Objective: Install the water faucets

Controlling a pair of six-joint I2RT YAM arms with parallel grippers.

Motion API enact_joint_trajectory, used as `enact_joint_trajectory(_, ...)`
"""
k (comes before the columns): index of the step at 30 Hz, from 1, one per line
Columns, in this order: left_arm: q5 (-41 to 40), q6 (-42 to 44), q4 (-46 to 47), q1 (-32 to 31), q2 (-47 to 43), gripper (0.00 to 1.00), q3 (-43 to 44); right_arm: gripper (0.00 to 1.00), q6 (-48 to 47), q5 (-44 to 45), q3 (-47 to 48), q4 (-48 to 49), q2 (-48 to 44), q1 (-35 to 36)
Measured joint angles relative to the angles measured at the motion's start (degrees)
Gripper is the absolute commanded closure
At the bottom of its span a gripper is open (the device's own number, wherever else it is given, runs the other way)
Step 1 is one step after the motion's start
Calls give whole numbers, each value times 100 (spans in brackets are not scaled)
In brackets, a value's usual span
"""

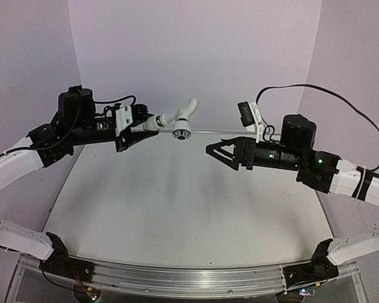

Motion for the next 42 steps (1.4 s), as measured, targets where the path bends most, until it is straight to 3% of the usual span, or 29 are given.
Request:
enact_joint_trajectory(11, 509, -3972, -162, 45, 161, 100, -817, 2, -2970, 616, 8, -1403, -578, 0)
enact_joint_trajectory(17, 1564, -6073, -500, 66, 150, 100, -1078, 2, -5117, 205, -40, -1520, -682, 0)
enact_joint_trajectory(22, 2631, -7282, -535, 66, 116, 100, -1092, 2, -6484, -283, -124, -1377, -445, 0)
enact_joint_trajectory(28, 3554, -8097, -599, 61, -77, 100, -1409, 2, -7196, -1007, 58, -1204, 472, 0)
enact_joint_trajectory(35, 3904, -8328, -638, -31, -129, 100, -1611, 4, -7245, -1408, 571, -1119, 969, 0)
enact_joint_trajectory(42, 4055, -8323, -697, -150, -86, 100, -1620, 23, -7173, -2013, 1170, -946, 1437, 2)
